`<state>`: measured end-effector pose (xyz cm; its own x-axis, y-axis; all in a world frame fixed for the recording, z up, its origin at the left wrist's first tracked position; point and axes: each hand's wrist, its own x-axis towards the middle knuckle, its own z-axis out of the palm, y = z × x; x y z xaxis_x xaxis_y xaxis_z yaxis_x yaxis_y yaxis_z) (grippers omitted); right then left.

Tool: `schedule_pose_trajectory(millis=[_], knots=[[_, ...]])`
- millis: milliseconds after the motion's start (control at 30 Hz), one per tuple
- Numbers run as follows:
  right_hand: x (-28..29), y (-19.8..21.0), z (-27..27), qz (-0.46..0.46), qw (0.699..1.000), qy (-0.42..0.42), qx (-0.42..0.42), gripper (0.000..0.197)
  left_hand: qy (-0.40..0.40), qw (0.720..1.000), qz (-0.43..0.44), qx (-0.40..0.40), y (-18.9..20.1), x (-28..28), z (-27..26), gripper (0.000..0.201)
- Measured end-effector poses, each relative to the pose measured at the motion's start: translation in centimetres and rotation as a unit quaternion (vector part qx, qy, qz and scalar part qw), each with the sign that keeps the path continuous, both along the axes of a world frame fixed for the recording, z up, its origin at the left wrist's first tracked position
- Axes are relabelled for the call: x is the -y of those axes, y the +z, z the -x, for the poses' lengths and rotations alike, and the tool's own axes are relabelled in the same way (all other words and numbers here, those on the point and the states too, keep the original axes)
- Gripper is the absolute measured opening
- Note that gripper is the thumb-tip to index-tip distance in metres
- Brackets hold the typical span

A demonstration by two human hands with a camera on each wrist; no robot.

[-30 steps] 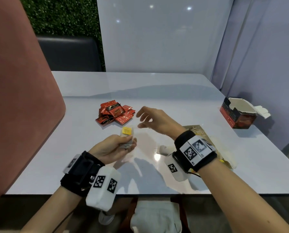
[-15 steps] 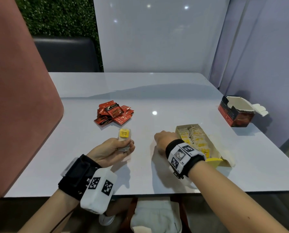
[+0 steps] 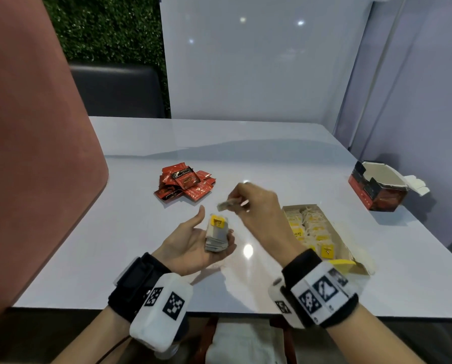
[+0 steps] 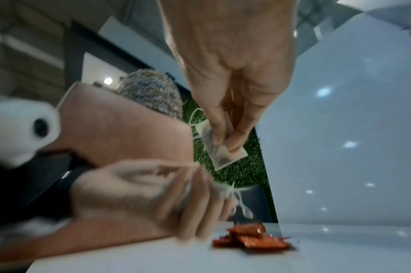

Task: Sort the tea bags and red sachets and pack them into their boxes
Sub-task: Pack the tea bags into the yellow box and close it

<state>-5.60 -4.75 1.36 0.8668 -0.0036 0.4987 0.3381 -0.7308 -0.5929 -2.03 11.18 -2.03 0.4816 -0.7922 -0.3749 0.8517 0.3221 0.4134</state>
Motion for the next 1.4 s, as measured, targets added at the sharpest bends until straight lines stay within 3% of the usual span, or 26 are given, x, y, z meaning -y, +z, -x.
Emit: schedule_pose_trajectory(millis=[100, 233, 333, 400, 467, 533, 600, 667, 733, 800, 867, 933, 1000, 1067, 1167, 1267, 1400], knots=[[-0.6, -2.6, 1.1, 0.045, 0.999, 0.011, 0.028, 0.008, 0.016, 0.999, -0.006, 0.035, 0.2, 0.4, 0.2, 0.059], [0.4, -3.1, 1.7, 0.005, 0.996, 0.023, 0.081, 0.015, 0.045, 0.997, -0.027, 0.054, 0.4, 0.7, 0.5, 0.053], [1.0, -3.2, 1.9, 0.005, 0.996, 0.062, 0.069, 0.016, 0.053, 0.993, -0.054, 0.087, 0.8, 0.8, 0.8, 0.052], [1.5, -2.4, 2.2, -0.109, 0.991, 0.076, -0.004, 0.019, 0.044, 0.994, -0.061, 0.080, 1.0, 0.7, 0.8, 0.055], [2.3, -0.8, 2.3, -0.241, 0.959, 0.113, -0.101, 0.024, 0.024, 0.997, -0.052, 0.057, 1.0, 0.5, 0.7, 0.059], [3.0, 0.8, 1.9, -0.281, 0.926, 0.173, -0.186, 0.024, -0.010, 0.998, -0.044, 0.048, 1.1, 0.5, 0.9, 0.062], [3.4, 2.1, 1.3, -0.209, 0.926, 0.216, -0.230, 0.020, -0.050, 0.995, -0.048, 0.068, 1.2, 0.7, 1.3, 0.060], [3.5, 2.7, 0.7, -0.146, 0.928, 0.229, -0.254, 0.018, -0.070, 0.989, -0.067, 0.111, 1.3, 0.9, 1.5, 0.045], [3.7, 2.9, 0.3, -0.162, 0.926, 0.205, -0.273, 0.015, -0.062, 0.985, -0.083, 0.139, 1.3, 1.1, 1.6, 0.032], [3.7, 2.6, 0.5, -0.244, 0.908, 0.155, -0.302, 0.017, -0.032, 0.984, -0.087, 0.150, 1.2, 1.4, 1.7, 0.027], [3.5, 1.9, 0.8, -0.263, 0.896, 0.131, -0.333, 0.033, -0.003, 0.983, -0.090, 0.159, 1.0, 1.5, 1.7, 0.030], [3.2, 1.3, 0.8, -0.166, 0.934, 0.108, -0.297, 0.044, 0.001, 0.985, -0.086, 0.153, 1.0, 1.6, 1.6, 0.035], [3.1, 1.6, 0.6, -0.133, 0.955, 0.099, -0.244, 0.041, -0.017, 0.992, -0.064, 0.105, 1.0, 1.5, 1.5, 0.051], [3.4, 2.4, 0.2, -0.155, 0.949, 0.126, -0.245, 0.040, -0.026, 0.997, -0.042, 0.057, 0.9, 1.3, 1.3, 0.068], [3.6, 3.4, -0.3, -0.152, 0.924, 0.175, -0.304, 0.044, -0.022, 0.999, -0.022, 0.035, 0.6, 1.2, 1.2, 0.076], [3.3, 2.7, -0.6, -0.110, 0.921, 0.178, -0.330, 0.045, -0.035, 0.998, -0.018, 0.053, 0.7, 1.3, 1.2, 0.063], [2.7, 2.0, -0.7, 0.015, 0.942, 0.130, -0.309, 0.046, -0.034, 0.992, -0.060, 0.109, 0.7, 1.6, 1.5, 0.032]])
